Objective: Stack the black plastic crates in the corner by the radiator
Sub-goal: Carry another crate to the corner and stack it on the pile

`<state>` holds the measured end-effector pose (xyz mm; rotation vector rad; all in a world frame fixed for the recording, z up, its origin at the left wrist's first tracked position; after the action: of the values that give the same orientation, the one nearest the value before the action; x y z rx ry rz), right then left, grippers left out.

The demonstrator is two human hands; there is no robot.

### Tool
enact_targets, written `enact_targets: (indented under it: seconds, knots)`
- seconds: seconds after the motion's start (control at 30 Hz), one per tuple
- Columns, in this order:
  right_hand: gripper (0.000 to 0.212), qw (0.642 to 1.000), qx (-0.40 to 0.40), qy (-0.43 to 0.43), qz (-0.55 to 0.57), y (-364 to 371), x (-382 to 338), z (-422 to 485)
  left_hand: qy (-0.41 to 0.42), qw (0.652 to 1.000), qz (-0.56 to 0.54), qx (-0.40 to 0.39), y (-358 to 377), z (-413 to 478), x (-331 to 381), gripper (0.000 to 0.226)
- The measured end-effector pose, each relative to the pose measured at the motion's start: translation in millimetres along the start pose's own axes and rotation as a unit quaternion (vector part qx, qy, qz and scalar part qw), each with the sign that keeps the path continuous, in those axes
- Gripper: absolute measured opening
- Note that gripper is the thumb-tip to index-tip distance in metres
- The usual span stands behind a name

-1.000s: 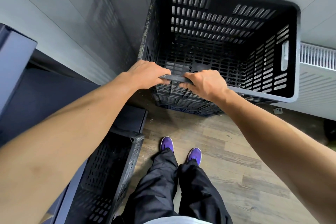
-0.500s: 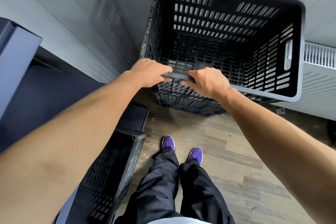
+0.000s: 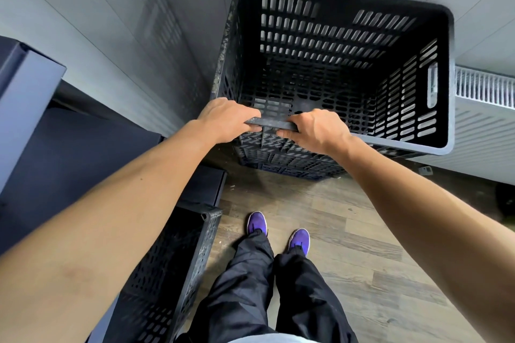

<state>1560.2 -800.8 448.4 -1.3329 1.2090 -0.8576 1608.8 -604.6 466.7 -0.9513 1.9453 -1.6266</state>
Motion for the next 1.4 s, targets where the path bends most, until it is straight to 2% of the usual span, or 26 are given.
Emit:
enact_targets:
  seconds: [0.17,0.3,0.57,0.8,1.17,1.4]
  knots:
    - [0.047,1.0,0.024,0.004,0.002,-6,-3,2,0.036,0.998,0.042,-0.016,-12,10,-6,0.038]
    - [0.045,1.0,0.017,0.002,0.019,-7,-4,7,0.024,0.999,0.037,-0.032,-12,13,-10,0.038]
    - [0.038,0.999,0.001,-0.012,0.03,-8,-4,9,0.009,1.0,0.02,-0.016,-8,8,-10,0.037]
    - [0.045,1.0,-0.006,-0.024,0.015,-7,-3,3,0.005,1.0,0.016,-0.004,-6,2,-1,0.041]
    - [0.042,0.999,-0.001,-0.034,0.01,-5,1,0,-0.006,0.999,0.014,0.029,-1,0,6,0.04]
    - [0.039,0.999,-0.032,-0.026,0.018,-11,-3,1,-0.033,0.999,-0.01,-0.005,2,3,6,0.037]
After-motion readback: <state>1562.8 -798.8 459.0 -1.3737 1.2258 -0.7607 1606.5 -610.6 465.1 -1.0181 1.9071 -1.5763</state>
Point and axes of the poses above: each hand's wrist, its own z-axis towards the middle knuckle, its own y-axis out of the palm, x = y × z, the point moved 3 cm from there along z, towards the middle knuckle, and after that the axes turned 7 degrees about x, right-handed, at the moved point
